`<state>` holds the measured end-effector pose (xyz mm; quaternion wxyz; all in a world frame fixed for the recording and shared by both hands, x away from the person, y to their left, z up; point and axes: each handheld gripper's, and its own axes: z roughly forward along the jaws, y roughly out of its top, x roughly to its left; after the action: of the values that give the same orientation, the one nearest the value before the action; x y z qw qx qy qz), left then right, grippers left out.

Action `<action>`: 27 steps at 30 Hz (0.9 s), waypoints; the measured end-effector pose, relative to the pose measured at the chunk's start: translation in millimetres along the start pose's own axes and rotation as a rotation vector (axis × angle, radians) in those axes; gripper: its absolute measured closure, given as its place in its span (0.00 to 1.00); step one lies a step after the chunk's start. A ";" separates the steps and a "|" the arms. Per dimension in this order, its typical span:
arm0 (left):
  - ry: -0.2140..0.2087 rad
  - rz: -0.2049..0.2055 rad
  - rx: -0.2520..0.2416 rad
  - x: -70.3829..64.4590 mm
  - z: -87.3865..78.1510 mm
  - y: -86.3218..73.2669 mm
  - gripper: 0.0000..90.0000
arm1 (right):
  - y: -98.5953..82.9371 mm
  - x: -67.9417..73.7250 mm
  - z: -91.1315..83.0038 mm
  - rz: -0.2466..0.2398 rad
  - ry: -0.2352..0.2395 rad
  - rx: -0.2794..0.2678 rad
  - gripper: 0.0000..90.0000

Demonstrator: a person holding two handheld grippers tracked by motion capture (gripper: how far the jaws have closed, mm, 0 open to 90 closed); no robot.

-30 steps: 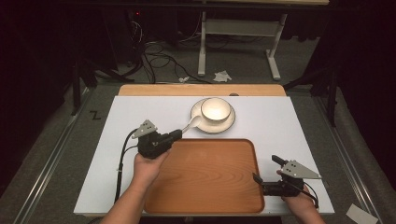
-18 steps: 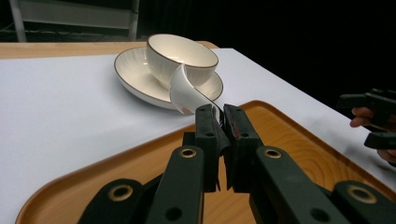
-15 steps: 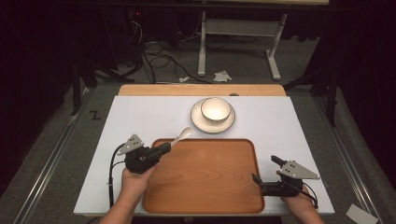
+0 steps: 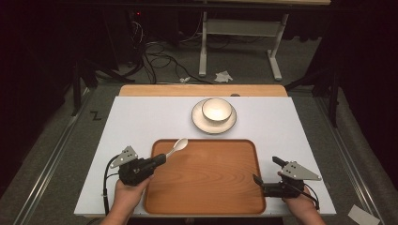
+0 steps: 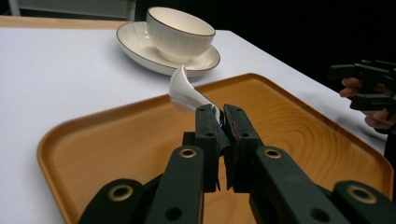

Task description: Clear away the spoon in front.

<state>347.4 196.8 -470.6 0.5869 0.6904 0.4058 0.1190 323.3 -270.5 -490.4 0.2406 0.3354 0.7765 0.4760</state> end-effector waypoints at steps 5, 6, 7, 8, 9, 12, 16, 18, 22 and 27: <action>0.001 0.003 0.014 1.8 -12.9 -11.8 0.95 | -0.1 0.4 0.0 0.000 -0.001 0.002 0.04; 0.001 0.003 0.014 1.8 -12.9 -11.8 0.95 | -0.1 0.4 0.0 0.000 -0.001 0.002 0.04; 0.000 0.006 0.020 1.5 -16.3 -15.0 0.95 | -0.2 0.3 -0.1 0.001 -0.003 0.003 0.04; 0.000 0.006 0.021 1.3 -17.7 -16.6 0.95 | -0.3 0.3 -0.1 0.003 -0.004 0.004 0.04; -0.002 0.007 0.021 1.0 -19.0 -18.1 0.95 | -0.3 0.4 -0.1 0.004 -0.004 0.005 0.04; -0.002 0.006 0.025 -0.1 -21.3 -21.1 0.95 | -0.3 0.7 0.3 0.001 -0.004 0.005 0.04; -0.021 0.003 0.033 -4.2 -21.9 -29.5 0.95 | -0.3 1.3 0.6 0.003 -0.006 0.007 0.04; -0.040 0.003 0.044 -7.3 -19.2 -37.2 0.95 | -0.4 1.3 0.6 -0.001 -0.007 0.009 0.04; -0.047 -0.001 0.058 -7.7 -16.0 -43.3 0.95 | -0.6 1.3 0.8 -0.002 -0.008 0.013 0.04; -0.057 -0.005 0.059 -7.6 -14.9 -46.1 0.95 | -0.9 1.2 1.0 -0.003 -0.008 0.016 0.04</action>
<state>313.5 201.3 -505.8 0.5777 0.7096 0.3942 0.0858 322.9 -269.3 -491.7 0.2420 0.3380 0.7798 0.4681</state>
